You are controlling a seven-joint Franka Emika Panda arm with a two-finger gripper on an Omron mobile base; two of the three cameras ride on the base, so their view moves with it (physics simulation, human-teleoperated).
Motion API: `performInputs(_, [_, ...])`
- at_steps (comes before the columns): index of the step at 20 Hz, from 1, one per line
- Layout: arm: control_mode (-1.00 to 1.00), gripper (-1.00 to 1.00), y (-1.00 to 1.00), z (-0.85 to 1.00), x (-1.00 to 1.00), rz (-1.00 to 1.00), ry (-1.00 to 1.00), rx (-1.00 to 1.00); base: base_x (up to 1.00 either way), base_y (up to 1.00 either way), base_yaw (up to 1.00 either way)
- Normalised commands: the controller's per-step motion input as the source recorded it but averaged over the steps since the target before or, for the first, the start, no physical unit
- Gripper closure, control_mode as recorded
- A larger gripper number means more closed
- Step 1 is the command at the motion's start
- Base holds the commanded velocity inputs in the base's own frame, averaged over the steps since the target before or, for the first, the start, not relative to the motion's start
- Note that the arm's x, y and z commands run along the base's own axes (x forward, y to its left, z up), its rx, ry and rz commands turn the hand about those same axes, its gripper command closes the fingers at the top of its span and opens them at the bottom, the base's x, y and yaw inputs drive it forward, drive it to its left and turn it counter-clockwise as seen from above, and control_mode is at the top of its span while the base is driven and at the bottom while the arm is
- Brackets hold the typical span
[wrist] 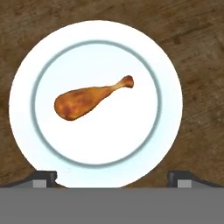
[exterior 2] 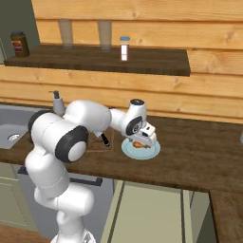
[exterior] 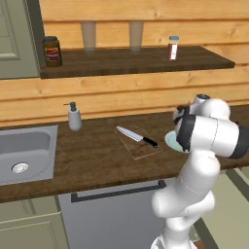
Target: Pick up the knife from the drawer and place it on the cutting board. Then place the meat from the plate to the cutting board.
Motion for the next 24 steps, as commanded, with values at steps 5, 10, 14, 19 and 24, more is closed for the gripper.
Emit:
performInputs(5, [-1.0, -1.0, -0.24, -0.04, 0.24, -0.31, 0.0, 0.12, 0.0, 0.0, 0.0])
performInputs(10, [-1.0, -1.0, -0.17, -0.19, 0.16, -0.27, 0.0, 0.1, 0.0, 0.0, 0.0])
performInputs(14, [-1.0, -1.0, -0.03, -0.32, 0.32, -0.18, 0.02, 0.07, 0.0, 0.0, 0.0])
performInputs(19, [-1.0, -1.0, 0.04, -0.33, 0.45, -0.09, 0.03, 0.08, 0.0, 0.0, 0.0])
performInputs(24, [-1.0, -1.0, 0.04, -0.3, 0.41, -0.08, 0.01, 0.06, 0.0, 0.0, 0.0])
